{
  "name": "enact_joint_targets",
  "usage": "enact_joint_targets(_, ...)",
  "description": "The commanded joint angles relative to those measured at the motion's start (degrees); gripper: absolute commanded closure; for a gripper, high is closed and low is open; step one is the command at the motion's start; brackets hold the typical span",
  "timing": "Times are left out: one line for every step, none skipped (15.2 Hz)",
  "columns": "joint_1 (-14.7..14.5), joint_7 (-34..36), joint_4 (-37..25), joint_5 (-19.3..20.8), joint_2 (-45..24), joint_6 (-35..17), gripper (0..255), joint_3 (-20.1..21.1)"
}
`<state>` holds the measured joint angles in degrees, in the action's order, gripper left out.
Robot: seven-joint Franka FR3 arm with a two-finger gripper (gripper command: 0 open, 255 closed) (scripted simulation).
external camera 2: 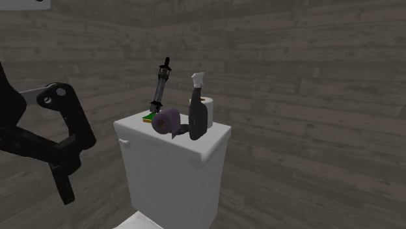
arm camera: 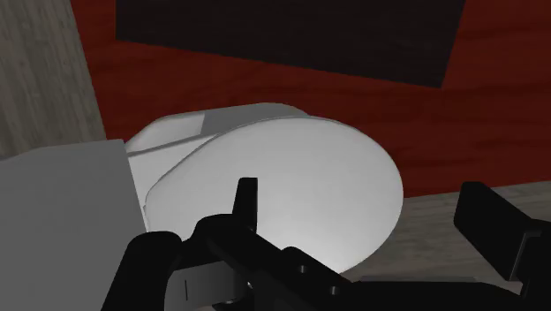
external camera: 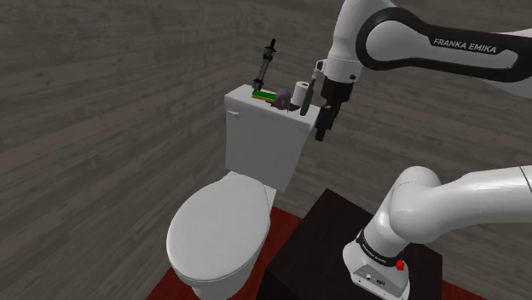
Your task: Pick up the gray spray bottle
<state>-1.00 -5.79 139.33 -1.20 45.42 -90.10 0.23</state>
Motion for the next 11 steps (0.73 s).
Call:
enact_joint_targets(0.0,0.0,0.0,0.0,0.0,0.0,0,0.0)
enact_joint_targets(0.7,0.8,-0.8,0.5,-1.7,-1.3,0,-0.1)
enact_joint_targets(1.5,1.6,-1.7,1.0,-3.4,-2.6,0,-0.2)
enact_joint_targets(2.2,2.4,-2.6,1.5,-5.2,-3.8,0,-0.3)
enact_joint_targets(2.9,3.2,-3.6,2.1,-6.9,-5.0,0,-0.4)
enact_joint_targets(3.6,4.0,-4.6,2.6,-8.5,-6.1,0,-0.5)
enact_joint_targets(4.3,4.9,-5.6,3.1,-10.2,-7.1,0,-0.7)
enact_joint_targets(5.0,5.7,-6.7,3.6,-11.8,-8.1,0,-0.8)
enact_joint_targets(5.7,6.6,-7.9,4.1,-13.5,-9.0,0,-1.0)
enact_joint_targets(6.4,7.4,-9.0,4.7,-15.1,-9.8,0,-1.1)
enact_joint_targets(7.0,8.3,-10.3,5.2,-16.7,-10.6,0,-1.3)
